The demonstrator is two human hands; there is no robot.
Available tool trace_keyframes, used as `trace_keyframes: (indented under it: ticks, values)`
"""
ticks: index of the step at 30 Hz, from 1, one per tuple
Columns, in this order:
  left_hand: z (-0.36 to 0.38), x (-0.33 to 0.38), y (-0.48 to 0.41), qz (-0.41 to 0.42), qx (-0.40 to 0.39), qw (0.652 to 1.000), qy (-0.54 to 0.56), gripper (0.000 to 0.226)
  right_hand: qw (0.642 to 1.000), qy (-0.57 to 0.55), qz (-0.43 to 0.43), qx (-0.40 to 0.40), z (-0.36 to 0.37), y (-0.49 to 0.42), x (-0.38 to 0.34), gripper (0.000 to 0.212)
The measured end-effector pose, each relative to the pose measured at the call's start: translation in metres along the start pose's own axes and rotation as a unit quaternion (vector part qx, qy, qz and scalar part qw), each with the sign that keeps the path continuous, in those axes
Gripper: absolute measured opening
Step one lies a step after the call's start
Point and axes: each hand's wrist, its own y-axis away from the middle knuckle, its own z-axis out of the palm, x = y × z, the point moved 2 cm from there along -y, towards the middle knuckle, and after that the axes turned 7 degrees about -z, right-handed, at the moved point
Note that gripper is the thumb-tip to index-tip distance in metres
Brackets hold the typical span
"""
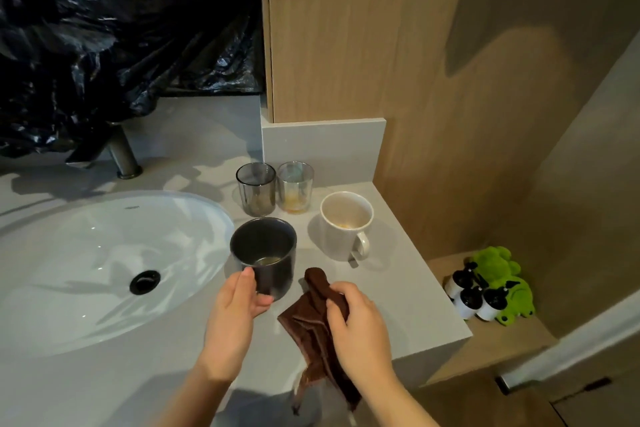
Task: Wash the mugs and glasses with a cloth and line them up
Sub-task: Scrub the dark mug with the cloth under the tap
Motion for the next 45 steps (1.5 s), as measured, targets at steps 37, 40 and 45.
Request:
trace_keyframes:
  ticks: [37, 40, 45]
  values:
    - [-0.313, 0.092, -0.173, 0.021, 0.027, 0.998, -0.05, 0.039, 0.961, -0.258, 0.087, 0.044, 0.21, -0.229, -0.281, 0.039]
    - [-0.312, 0.092, -0.189, 0.014, 0.042, 0.997, -0.059, 0.037, 0.961, -0.242, 0.128, 0.034, 0.21, -0.258, -0.283, 0.038]
    - [-0.306, 0.086, -0.209, -0.013, 0.064, 0.997, -0.046, 0.039, 0.933, -0.325, 0.154, 0.002, 0.218, -0.294, -0.286, 0.045]
